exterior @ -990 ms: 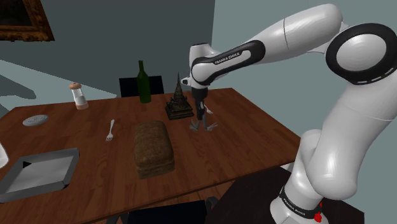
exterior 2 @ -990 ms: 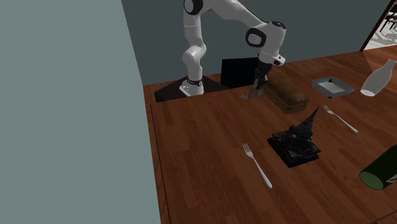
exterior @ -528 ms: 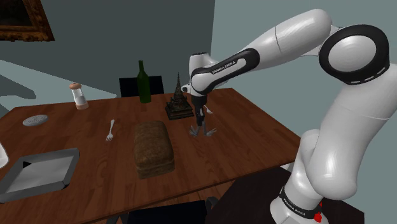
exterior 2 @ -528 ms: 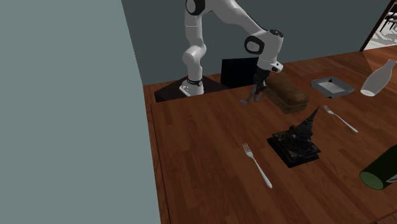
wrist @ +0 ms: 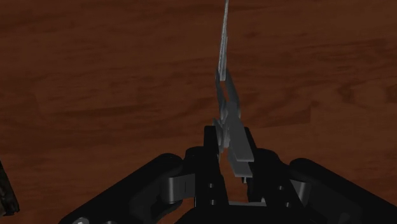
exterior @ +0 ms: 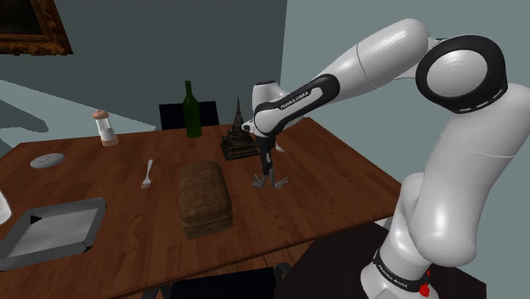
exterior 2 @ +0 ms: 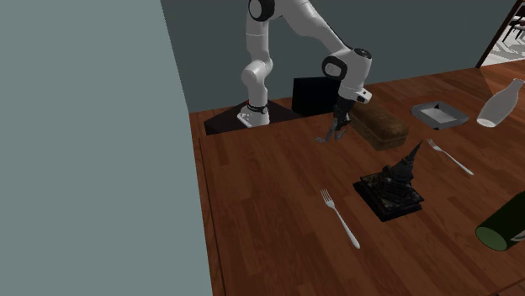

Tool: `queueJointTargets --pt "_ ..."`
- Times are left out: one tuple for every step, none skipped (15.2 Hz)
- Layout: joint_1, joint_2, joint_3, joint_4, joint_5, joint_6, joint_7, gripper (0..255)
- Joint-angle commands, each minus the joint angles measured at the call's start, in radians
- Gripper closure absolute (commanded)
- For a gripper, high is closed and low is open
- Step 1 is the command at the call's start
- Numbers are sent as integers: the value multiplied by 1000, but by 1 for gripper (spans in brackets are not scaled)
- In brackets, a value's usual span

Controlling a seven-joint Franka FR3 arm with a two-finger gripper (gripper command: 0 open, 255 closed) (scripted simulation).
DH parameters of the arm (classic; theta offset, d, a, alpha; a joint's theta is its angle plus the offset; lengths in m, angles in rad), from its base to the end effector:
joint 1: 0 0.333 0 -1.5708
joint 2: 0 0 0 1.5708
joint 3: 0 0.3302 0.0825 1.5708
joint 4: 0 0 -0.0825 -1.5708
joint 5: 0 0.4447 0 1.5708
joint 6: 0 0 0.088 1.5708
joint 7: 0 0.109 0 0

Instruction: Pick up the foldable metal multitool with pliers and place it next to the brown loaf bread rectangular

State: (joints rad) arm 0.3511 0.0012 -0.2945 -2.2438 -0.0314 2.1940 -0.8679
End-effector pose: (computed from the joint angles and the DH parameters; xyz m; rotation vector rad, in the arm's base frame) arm 0.5633 0.0308 0.3366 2.7945 1.4256 -0.0892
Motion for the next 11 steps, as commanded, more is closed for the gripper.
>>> queueJointTargets --pt "0 2 0 -1 1 3 -1 255" --pt "0 2 0 -1 1 3 -1 255" --pt "0 2 0 -1 1 3 -1 255" --pt "0 2 0 -1 1 3 -1 255" --pt "0 2 0 -1 1 3 -1 255" --pt "0 2 0 -1 1 3 -1 255" --pt "0 2 0 -1 1 3 -1 0" --pt "0 2 0 -1 1 3 -1 0" --pt "0 2 0 -1 1 3 -1 0" --pt "0 2 0 -1 1 3 -1 0" --pt "0 2 0 -1 1 3 -1 0"
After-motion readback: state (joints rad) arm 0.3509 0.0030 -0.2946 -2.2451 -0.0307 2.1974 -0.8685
